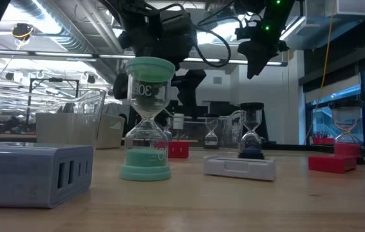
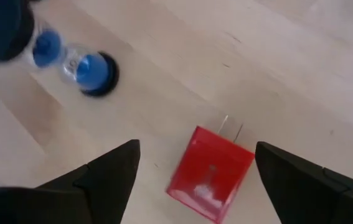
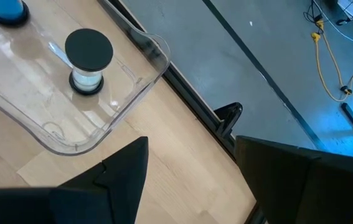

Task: Pick & Place Office items
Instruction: Put the top red charger adapter into the gray bin

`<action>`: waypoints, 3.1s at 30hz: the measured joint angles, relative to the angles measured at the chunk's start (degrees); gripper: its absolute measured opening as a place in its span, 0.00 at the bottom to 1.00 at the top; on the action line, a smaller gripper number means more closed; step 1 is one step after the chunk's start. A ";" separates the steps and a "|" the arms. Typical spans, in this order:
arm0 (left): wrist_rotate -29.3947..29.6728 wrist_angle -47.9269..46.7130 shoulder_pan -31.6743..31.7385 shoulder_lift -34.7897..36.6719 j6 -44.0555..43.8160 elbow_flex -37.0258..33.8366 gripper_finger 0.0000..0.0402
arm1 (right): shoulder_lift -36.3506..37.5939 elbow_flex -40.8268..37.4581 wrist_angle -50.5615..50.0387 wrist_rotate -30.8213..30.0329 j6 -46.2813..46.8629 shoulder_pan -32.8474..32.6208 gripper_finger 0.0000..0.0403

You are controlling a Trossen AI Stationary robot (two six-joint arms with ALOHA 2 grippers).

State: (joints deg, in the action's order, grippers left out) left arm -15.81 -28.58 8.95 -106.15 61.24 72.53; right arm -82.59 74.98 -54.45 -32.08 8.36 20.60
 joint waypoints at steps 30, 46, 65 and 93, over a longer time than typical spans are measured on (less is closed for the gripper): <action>9.88 -1.22 -0.49 -7.84 15.69 0.39 0.56 | 0.00 0.00 0.03 0.02 -0.06 0.00 0.60; 21.12 -14.29 -1.07 -8.41 -5.55 10.16 0.54 | 0.00 0.00 0.03 0.02 -1.37 0.00 0.60; 10.18 -21.65 10.95 13.69 -29.69 7.20 0.54 | 0.00 0.00 0.03 0.02 -2.86 0.00 0.60; 37.39 -12.95 32.49 38.86 -79.79 -30.13 0.54 | 0.00 0.00 2.18 0.02 -4.59 0.01 0.60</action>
State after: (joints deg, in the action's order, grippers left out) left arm 21.59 -41.53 41.44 -67.29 -18.56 42.40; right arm -82.59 74.98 -52.26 -32.05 3.77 20.61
